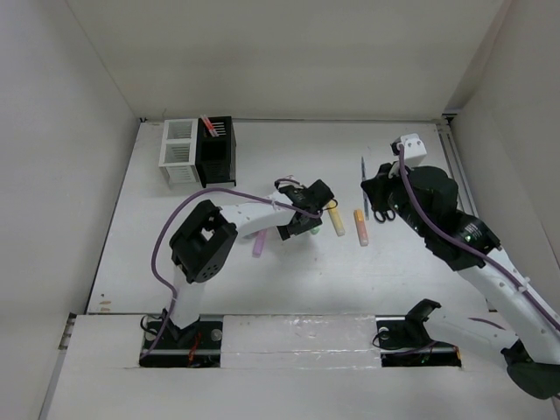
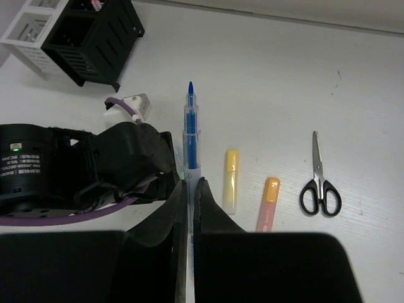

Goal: Sort the stationery into containers
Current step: Close the pen cap on the pen.

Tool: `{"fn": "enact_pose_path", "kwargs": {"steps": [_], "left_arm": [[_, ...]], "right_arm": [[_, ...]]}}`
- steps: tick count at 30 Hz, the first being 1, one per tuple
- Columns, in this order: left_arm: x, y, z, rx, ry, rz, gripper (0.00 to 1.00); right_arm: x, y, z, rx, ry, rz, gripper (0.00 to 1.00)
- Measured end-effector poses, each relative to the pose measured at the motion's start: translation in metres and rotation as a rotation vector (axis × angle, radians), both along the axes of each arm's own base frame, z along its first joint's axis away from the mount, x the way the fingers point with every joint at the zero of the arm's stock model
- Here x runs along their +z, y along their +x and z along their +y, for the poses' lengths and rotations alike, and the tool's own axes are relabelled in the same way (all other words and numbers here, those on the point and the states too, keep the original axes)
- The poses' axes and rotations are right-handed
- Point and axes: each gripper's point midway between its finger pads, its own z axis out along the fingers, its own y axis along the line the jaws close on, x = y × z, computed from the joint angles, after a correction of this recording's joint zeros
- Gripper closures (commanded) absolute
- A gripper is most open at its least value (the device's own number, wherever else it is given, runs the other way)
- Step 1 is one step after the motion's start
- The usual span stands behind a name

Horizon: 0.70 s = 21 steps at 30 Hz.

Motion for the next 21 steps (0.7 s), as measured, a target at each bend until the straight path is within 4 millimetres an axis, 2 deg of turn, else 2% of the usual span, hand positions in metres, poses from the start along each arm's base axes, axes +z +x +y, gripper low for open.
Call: {"fn": "enact_pose_path", "kwargs": {"steps": [7, 9, 14, 15, 17, 21], "left_arm": [[-0.020, -0.003, 0.005, 0.007, 0.055, 0.039, 0.39], [-0.019, -0.002, 0.003, 0.008, 0.051, 0.037, 0.44], [-0.020, 0.002, -0.001, 0.008, 0.065, 0.045, 0.46], [-0.020, 0.003, -0.002, 0.009, 0.065, 0.045, 0.52], [-0.021, 0.006, -0.004, 0.008, 0.069, 0.044, 0.53], [-0.021, 0.006, -0.004, 0.010, 0.075, 0.045, 0.70]], "right_arm": [[0.001, -0.005, 0.000, 0.019, 0.006, -0.013, 1.00], [0.002, -0.006, 0.000, 0.022, 0.009, -0.016, 1.00], [0.005, -0.009, 0.001, 0.035, 0.016, -0.026, 1.00], [0.006, -0.010, 0.000, 0.036, 0.017, -0.028, 1.00], [0.007, -0.010, 0.001, 0.040, 0.021, -0.034, 1.00], [0.007, -0.010, 0.001, 0.044, 0.025, -0.040, 1.00]]}}
